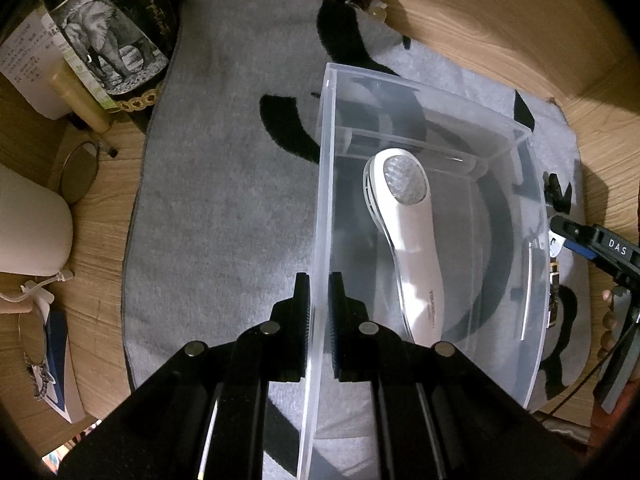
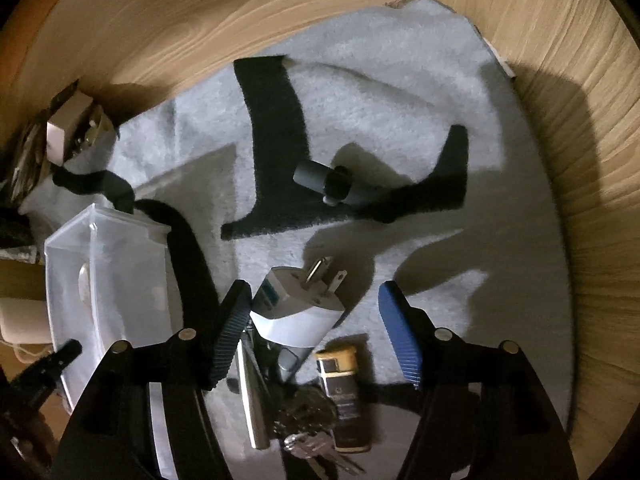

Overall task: Organize rigid objects
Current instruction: 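Move the right gripper to the white plug adapter and grasp it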

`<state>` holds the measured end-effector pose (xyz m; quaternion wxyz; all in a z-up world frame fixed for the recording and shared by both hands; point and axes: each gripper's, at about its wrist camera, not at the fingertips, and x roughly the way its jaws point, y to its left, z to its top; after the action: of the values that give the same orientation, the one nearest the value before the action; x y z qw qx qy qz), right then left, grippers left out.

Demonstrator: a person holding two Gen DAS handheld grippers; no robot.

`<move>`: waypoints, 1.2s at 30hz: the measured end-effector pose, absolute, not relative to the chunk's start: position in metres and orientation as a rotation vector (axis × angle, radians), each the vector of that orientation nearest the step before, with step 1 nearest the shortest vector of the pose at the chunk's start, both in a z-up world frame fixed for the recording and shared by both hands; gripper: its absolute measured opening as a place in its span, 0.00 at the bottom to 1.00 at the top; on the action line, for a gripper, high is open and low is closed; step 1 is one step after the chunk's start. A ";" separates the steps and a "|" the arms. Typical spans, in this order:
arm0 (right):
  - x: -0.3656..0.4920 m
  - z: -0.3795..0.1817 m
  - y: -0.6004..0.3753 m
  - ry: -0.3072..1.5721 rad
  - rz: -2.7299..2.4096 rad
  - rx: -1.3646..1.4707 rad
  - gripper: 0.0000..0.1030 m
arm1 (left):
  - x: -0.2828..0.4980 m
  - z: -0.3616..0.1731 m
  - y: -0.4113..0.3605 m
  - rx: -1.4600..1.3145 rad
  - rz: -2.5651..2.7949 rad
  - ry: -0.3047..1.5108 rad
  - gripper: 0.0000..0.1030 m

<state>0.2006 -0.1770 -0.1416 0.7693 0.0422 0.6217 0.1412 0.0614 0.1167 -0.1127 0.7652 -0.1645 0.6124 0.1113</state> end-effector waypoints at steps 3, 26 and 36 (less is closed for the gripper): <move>0.200 -0.146 -0.175 1.371 0.317 0.105 0.61 | 0.062 -0.114 0.118 -0.358 0.237 1.330 0.08; 0.188 -0.129 -0.139 1.302 0.292 -0.014 0.61 | 0.060 -0.117 0.118 -0.330 0.191 1.330 0.08; 0.201 -0.151 -0.128 1.334 0.277 0.013 0.46 | 0.062 -0.115 0.114 -0.324 0.186 1.319 0.08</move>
<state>0.2006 -0.1275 -0.1509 0.7768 0.0060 0.6167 0.1278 0.0625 0.1138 -0.1151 0.7742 -0.1498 0.6089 0.0860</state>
